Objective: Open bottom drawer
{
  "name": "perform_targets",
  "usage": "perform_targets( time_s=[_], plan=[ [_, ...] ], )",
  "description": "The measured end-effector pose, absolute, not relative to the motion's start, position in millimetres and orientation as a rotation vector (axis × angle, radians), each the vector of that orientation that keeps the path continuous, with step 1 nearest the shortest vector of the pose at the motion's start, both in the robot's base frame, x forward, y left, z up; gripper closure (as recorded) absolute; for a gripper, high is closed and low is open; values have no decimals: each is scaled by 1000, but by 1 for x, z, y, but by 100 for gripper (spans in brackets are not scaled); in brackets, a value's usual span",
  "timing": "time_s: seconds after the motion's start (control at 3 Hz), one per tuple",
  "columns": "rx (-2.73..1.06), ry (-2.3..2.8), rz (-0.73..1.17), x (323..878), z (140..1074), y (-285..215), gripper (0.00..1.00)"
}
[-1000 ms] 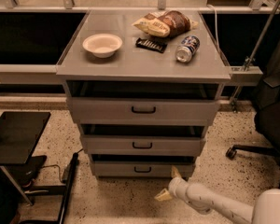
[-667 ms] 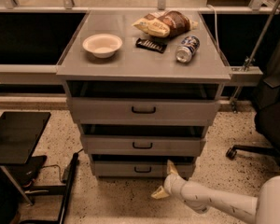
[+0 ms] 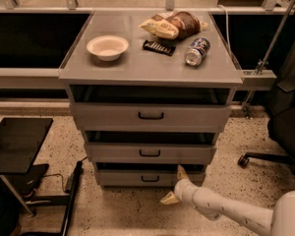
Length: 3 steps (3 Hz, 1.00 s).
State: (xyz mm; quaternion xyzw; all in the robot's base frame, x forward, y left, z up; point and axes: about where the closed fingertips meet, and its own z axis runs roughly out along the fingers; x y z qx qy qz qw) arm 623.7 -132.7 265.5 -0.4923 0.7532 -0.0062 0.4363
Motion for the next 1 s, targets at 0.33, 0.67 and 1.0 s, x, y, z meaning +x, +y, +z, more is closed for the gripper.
perform_targets(
  time_s=[0.33, 0.67, 1.0],
  plan=[
    [-1201, 1848, -30, 636, 277, -141, 0],
    [-1186, 1867, -24, 633, 269, -145, 0],
    [-1186, 1867, -24, 633, 269, -145, 0]
  ],
)
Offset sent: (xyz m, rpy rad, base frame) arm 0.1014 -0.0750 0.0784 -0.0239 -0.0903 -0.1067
